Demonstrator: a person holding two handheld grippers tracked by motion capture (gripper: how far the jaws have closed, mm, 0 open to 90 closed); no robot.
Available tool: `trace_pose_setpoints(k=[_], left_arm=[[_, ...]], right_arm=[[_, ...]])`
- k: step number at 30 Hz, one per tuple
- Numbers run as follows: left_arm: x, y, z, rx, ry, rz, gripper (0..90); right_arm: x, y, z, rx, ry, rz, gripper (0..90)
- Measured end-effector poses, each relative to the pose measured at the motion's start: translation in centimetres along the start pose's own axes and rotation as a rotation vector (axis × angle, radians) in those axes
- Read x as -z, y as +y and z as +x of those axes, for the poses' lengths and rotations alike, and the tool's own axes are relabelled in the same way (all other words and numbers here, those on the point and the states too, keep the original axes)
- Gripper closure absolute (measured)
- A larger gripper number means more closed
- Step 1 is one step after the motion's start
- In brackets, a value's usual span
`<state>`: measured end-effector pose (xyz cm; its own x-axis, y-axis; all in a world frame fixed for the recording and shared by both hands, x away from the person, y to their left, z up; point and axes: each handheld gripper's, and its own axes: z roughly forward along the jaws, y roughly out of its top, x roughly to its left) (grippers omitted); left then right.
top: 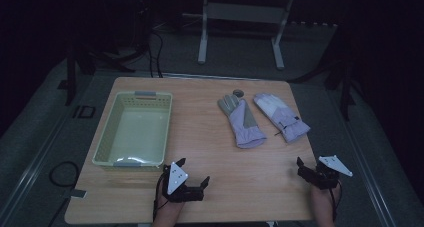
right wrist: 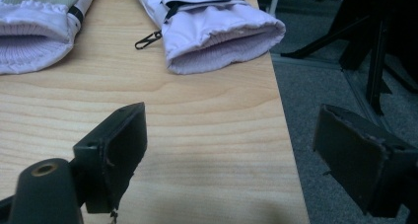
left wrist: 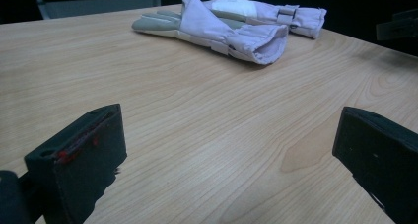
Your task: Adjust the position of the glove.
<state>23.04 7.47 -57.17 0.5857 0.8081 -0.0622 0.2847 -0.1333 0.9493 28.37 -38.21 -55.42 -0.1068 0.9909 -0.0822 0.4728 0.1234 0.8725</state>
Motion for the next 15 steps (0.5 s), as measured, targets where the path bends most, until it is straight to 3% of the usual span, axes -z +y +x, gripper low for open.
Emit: trace_pose_setpoints(k=[5,10,15], left_arm=[[-0.1,0.1,-0.2,-0.025,-0.007,0.009,0.0],[-0.2,0.1,-0.2,-0.025,-0.021,0.010,0.0],[-0.2,0.1,-0.2,-0.031,-0.024,0.010,0.0]], right_arm=[[0.0,0.0,-0.2,-0.013,0.028,0.001,13.2],[0.1,0.1,-0.5,-0.028,0.056,-0.005,13.1],[0.7,1.2,-0.3,-0.033,0.077,0.024,12.3]])
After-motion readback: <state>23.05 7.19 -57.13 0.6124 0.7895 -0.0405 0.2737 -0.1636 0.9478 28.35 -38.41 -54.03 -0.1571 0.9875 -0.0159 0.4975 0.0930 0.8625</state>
